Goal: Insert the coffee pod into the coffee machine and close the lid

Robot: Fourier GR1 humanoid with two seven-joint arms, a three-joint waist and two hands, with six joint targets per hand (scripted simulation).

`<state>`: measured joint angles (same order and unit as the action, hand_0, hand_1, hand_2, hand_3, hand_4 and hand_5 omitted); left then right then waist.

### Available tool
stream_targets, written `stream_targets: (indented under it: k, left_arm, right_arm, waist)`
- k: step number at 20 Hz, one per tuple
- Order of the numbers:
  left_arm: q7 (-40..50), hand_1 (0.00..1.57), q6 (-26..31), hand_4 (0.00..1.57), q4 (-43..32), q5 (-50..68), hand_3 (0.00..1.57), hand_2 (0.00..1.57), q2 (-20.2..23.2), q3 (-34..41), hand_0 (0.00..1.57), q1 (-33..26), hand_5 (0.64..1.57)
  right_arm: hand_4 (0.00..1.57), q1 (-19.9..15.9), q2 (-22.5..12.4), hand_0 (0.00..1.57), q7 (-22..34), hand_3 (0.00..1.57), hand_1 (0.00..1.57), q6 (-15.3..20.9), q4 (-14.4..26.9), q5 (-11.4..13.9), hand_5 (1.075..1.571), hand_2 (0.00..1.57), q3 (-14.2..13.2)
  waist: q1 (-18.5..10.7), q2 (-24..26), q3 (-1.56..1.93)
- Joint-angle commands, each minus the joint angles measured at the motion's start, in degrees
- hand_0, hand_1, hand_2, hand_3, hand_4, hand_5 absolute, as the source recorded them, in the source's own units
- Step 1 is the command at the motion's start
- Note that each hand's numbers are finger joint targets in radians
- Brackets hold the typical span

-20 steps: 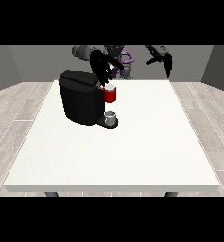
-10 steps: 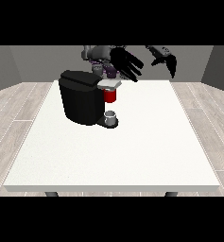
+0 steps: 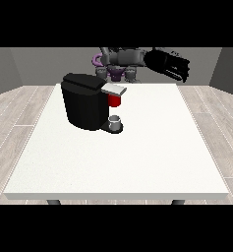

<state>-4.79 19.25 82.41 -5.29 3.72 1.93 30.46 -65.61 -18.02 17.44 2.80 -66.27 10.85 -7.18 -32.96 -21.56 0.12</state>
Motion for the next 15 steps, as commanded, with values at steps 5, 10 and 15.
stream_targets:
  k: [5,10,15]
  left_arm:
    - [-1.0,0.00,0.1,0.32,0.7,0.1,0.00,0.00,-0.1,-0.4,0.00,-2.6,1.571]
    - [-0.2,0.00,-1.4,0.27,0.5,-0.1,0.00,0.00,-0.4,0.6,0.00,-7.8,1.571]
    - [-3.4,0.00,-2.5,0.27,-3.6,0.8,0.00,0.00,0.0,3.4,0.00,-11.3,1.571]
  right_arm:
    - [0.00,-1.4,6.1,0.00,-7.4,0.00,0.00,1.5,4.2,0.1,1.571,0.00,2.2]
    - [0.17,4.1,10.3,0.00,-14.9,0.00,0.00,-1.5,3.0,-1.5,1.571,0.00,5.0]
    - [0.26,10.5,17.7,0.00,-16.3,0.00,0.00,1.3,1.0,-2.2,1.571,0.00,11.2]
  waist:
    - [2.8,1.3,-0.15]
    - [7.9,5.7,-0.11]
    - [13.7,10.5,-0.14]
